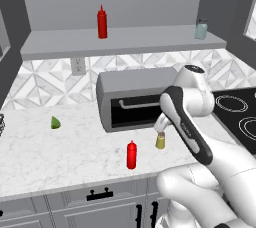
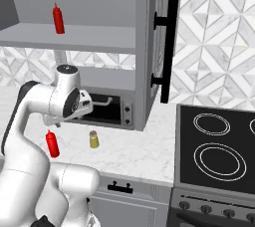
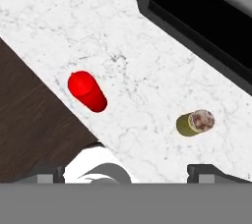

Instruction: Put the shaker and condiment bottle from the counter next to their counterparts in the cabinet.

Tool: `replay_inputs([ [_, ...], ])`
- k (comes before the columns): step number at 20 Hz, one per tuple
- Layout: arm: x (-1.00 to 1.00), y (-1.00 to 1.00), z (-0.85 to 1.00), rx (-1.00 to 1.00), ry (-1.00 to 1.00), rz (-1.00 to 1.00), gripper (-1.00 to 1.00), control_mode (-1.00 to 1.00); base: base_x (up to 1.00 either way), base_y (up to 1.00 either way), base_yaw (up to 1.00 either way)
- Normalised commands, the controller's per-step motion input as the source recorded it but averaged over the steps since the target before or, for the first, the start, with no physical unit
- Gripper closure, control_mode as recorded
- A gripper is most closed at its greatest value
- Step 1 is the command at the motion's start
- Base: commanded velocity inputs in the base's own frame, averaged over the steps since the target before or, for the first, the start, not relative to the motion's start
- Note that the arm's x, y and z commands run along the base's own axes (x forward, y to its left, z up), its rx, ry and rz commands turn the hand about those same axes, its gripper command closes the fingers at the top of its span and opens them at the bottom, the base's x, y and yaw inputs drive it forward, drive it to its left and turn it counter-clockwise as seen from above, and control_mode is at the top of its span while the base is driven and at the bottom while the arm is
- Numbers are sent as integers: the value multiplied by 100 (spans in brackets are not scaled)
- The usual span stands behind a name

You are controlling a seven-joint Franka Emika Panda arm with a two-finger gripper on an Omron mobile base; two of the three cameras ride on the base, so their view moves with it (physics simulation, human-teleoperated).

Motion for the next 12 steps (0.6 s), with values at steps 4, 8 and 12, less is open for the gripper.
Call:
replay_inputs([
  [4,0,2,-51,18,0,39,-100,-100,0,0,0],
  [8,0,2,-41,15,0,37,-100,-100,0,0,0],
  [12,0,14,-26,10,0,25,-100,-100,0,0,0],
])
